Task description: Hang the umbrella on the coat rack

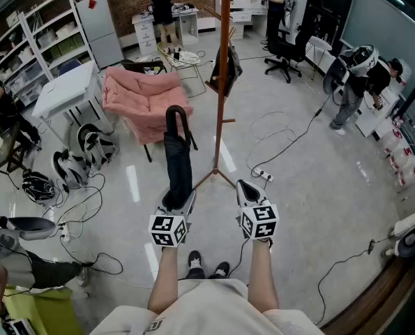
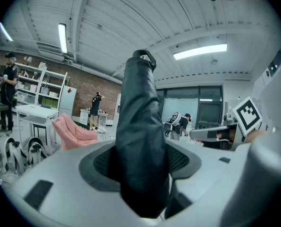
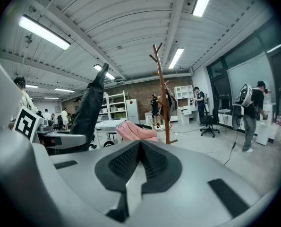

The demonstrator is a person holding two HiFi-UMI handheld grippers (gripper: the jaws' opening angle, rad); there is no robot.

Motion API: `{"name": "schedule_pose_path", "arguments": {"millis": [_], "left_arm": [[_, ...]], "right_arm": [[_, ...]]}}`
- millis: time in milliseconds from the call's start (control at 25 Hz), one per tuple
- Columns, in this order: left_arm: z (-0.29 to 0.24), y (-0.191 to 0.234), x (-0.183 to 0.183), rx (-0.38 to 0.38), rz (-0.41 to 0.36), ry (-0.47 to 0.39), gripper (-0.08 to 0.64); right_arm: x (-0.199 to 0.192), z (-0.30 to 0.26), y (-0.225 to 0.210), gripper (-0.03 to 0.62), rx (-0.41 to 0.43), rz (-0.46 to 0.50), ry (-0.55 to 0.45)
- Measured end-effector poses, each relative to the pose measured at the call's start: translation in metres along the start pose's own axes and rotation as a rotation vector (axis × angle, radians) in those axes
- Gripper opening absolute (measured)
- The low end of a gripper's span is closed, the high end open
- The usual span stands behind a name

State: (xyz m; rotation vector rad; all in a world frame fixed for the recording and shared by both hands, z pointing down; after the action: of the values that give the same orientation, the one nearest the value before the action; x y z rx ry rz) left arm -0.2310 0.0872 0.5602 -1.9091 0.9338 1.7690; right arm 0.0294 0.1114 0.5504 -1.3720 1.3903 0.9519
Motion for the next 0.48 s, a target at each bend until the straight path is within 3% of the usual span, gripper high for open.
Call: {"name": "schedule_pose_path", "arguments": {"millis": [480], "left_arm": [[-0.009, -0.03, 0.0, -0.001, 0.014, -0.038, 0.27]], "right_arm": [[0.001, 0.024, -0.037, 0.003, -0.061, 0.036, -0.024]]}}
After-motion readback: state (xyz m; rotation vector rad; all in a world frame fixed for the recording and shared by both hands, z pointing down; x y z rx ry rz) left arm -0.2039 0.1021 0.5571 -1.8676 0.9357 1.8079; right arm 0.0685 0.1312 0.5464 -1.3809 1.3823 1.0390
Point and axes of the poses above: the fingertips, and each gripper's own axes: z backward along the fingers, y to its left, x out of its top, the point moved 10 cm from there along z, backward along the fingers, and after that the axes turned 13 degrees about -x, right-handed, at the moved point
